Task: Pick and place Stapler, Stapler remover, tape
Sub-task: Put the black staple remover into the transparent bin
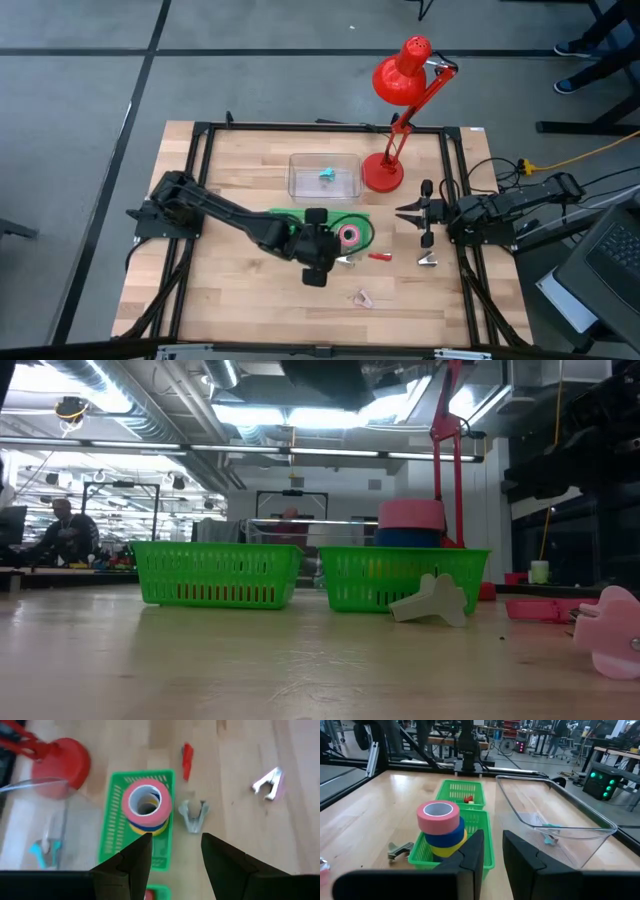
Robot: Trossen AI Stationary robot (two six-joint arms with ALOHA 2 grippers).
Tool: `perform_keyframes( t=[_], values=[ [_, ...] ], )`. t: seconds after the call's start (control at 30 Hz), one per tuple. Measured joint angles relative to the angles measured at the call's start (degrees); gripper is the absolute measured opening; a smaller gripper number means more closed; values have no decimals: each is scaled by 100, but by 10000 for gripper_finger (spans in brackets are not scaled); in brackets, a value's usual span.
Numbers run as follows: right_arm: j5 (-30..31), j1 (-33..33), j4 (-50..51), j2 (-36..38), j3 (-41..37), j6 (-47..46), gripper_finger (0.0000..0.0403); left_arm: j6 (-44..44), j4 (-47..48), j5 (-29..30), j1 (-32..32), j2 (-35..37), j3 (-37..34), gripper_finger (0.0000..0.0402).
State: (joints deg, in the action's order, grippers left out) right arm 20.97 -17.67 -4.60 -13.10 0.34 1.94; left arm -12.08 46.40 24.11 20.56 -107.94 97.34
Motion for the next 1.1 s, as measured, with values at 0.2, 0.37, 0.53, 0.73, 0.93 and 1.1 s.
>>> perform_keyframes(
  t=[0.2,0.37,0.53,0.73,0.93,1.1],
  values=[
    [-17,0,2,0,0,2,72,146,166,1244,499,393,-39,168],
    [-17,0,2,0,0,2,72,333,194,1053,637,584,-450,168],
    [-17,0,2,0,0,4,72,50,135,824,596,757,-996,168],
    [-15,2,2,0,0,4,72,-58,-129,625,467,1109,-1744,168],
    [-15,2,2,0,0,4,72,-575,-314,563,252,2275,-3061,168],
    [-15,2,2,0,0,5,72,-715,-228,746,-81,3475,-4151,168]
  ],
)
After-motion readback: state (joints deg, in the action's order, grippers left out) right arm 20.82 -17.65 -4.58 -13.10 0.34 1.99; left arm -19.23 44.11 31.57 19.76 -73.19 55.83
